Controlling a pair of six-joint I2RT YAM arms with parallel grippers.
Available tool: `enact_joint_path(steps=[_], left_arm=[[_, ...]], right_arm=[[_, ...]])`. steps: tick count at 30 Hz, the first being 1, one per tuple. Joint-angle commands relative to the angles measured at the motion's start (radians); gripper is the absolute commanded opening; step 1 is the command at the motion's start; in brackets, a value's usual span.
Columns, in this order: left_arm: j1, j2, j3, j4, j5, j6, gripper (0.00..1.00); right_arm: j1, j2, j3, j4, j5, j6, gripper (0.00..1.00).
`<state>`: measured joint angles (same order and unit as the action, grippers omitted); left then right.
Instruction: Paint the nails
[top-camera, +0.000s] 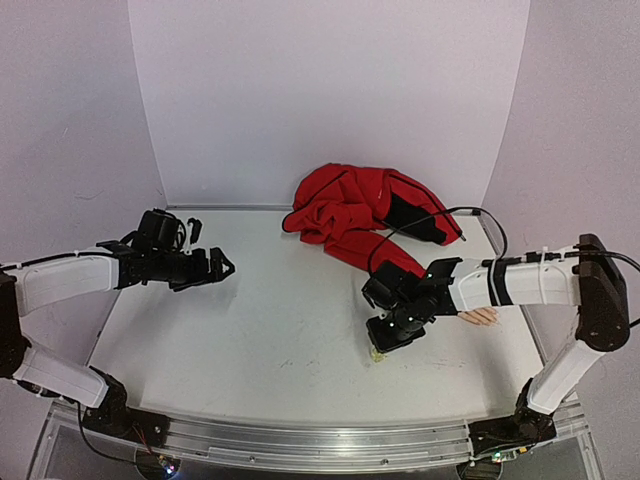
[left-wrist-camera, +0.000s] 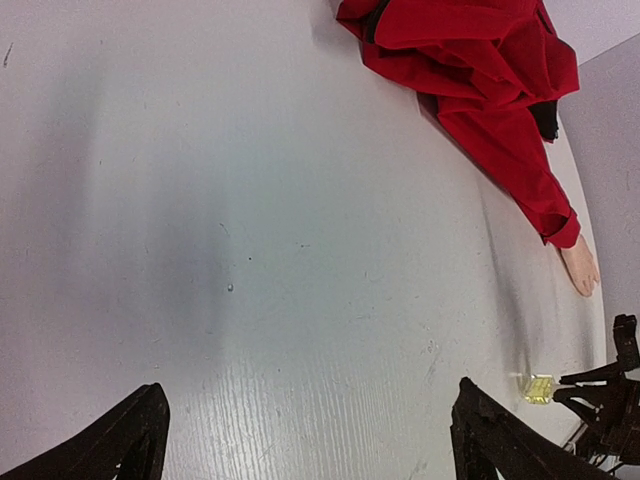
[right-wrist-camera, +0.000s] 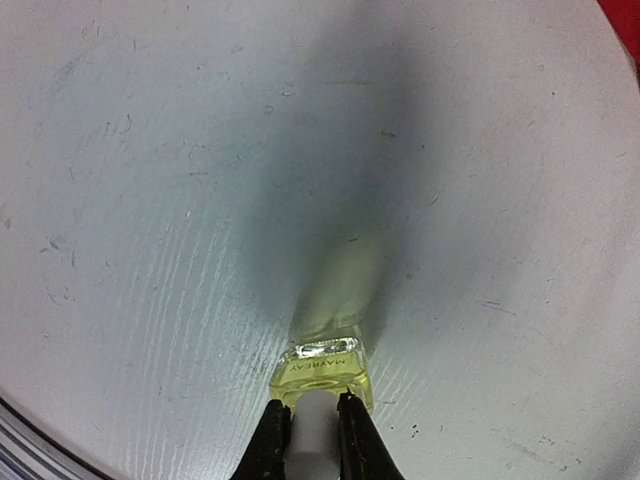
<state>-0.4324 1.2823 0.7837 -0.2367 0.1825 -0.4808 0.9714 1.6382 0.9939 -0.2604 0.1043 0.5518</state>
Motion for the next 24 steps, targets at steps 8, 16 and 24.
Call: enact_joint_path(steps=[8, 16, 24], left_arm=[[-0.059, 0.008, 0.127, 0.037, 0.066, 0.016, 0.99], [-0.200, -0.053, -0.082, 0.509, 0.058, 0.364, 0.99], [-0.375, 0.044, -0.088, 0.595, -0.084, 0.783, 0.97]], right_arm=[[-0.011, -0.038, 0.185, 0.081, 0.177, 0.025, 0.00], [-0.054, 0.058, 0.351, 0.165, -0.039, -0.066, 0.00], [-0.062, 0.091, 0.442, 0.168, -0.234, -0.067, 0.00]])
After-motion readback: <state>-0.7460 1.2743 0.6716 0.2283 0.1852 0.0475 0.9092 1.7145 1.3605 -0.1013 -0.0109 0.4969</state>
